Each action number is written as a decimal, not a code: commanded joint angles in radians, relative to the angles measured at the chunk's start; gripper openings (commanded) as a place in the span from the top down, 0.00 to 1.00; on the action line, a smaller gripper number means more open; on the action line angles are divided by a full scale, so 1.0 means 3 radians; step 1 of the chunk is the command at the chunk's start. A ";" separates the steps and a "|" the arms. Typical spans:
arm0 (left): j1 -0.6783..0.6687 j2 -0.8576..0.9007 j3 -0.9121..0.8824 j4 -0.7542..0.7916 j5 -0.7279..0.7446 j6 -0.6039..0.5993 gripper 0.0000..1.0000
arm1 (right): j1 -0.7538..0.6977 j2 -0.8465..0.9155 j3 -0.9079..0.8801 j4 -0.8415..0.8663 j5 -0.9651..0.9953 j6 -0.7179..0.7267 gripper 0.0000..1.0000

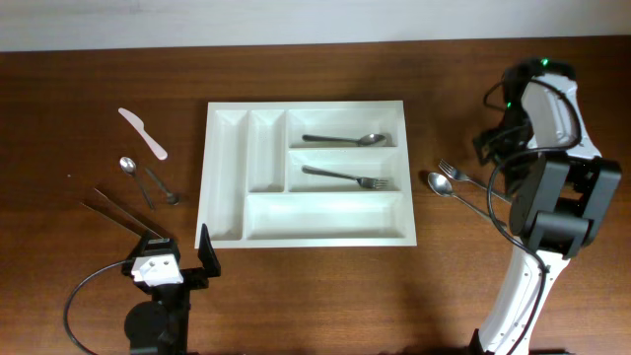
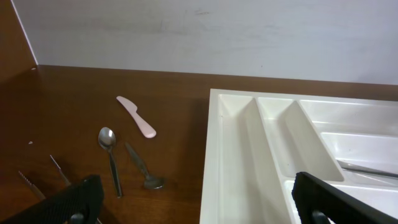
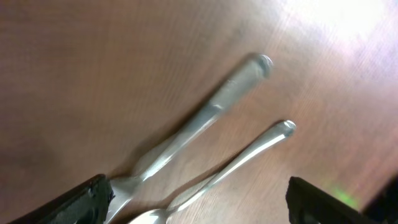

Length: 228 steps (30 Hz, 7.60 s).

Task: Pack container
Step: 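Lower the right gripper onto the second fork and grasp it, then carry the fork with the right gripper into the middle compartment, then open the right gripper and lift away from the tray, then move the right gripper down to the remaining spoon and grasp it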

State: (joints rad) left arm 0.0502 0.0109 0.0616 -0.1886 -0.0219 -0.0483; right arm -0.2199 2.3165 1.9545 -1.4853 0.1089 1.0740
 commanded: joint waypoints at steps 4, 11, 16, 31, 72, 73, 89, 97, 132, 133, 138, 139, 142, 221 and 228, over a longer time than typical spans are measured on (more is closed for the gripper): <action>0.0017 -0.0019 -0.0025 0.0019 0.0027 0.0041 0.01 | 0.0139 -0.0014 -0.0348 0.0118 -0.0037 0.0627 0.09; 0.0017 -0.0019 -0.0025 0.0019 0.0027 0.0041 0.01 | 0.0280 -0.0014 -0.0348 0.0118 -0.0108 0.1138 0.09; 0.0017 -0.0019 -0.0025 0.0019 0.0027 0.0041 0.01 | 0.0422 -0.0014 -0.0354 0.0229 -0.0183 0.1457 0.10; 0.0017 -0.0019 -0.0025 0.0019 0.0027 0.0039 0.01 | 0.0394 -0.0014 -0.0670 0.0637 0.0131 0.1794 0.11; 0.0017 -0.0019 -0.0025 0.0019 0.0027 0.0041 0.01 | 0.0295 -0.0014 -0.1685 0.1600 0.0113 0.0774 0.91; 0.0017 -0.0019 -0.0025 0.0019 0.0027 0.0041 0.01 | 0.0295 -0.0014 -0.1685 0.1605 0.0113 0.0736 0.93; 0.0017 -0.0019 -0.0025 0.0019 0.0027 0.0041 0.01 | 0.0291 -0.0014 -0.1596 0.2158 0.0112 -0.0857 0.96; 0.0017 -0.0019 -0.0025 0.0019 0.0027 0.0041 0.01 | 0.0292 -0.0018 -0.0856 0.1831 0.0067 -0.1317 0.96; 0.0017 -0.0019 -0.0025 0.0019 0.0027 0.0041 0.01 | 0.0303 -0.0053 0.0234 0.1134 -0.0699 -0.0580 0.96; 0.0017 -0.0019 -0.0025 0.0019 0.0027 0.0039 0.01 | 0.0315 -0.0053 0.0273 0.1091 -0.0715 -0.0579 0.96; 0.0017 -0.0019 -0.0025 0.0019 0.0027 0.0039 0.01 | 0.0455 -0.0053 0.0582 0.0792 -0.0711 -0.0581 0.96; 0.0017 -0.0019 -0.0025 0.0019 0.0027 0.0041 0.01 | 0.0496 -0.0055 0.0640 0.0731 -0.0701 -0.0567 0.96; 0.0017 -0.0019 -0.0025 0.0019 0.0027 0.0039 0.01 | 0.0673 -0.0056 0.0797 0.0521 -0.0673 -0.0421 0.96; 0.0017 -0.0019 -0.0025 0.0019 0.0027 0.0041 0.01 | 0.0790 -0.0762 0.0622 -0.0252 0.0200 -0.2780 0.58; 0.0017 -0.0019 -0.0025 0.0019 0.0027 0.0041 0.01 | 0.0782 -0.0867 0.0525 -0.0617 0.0210 -0.2794 0.58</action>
State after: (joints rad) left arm 0.0502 0.0109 0.0616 -0.1886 -0.0219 -0.0479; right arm 0.0090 2.0586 2.1426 -1.6657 0.1841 0.2604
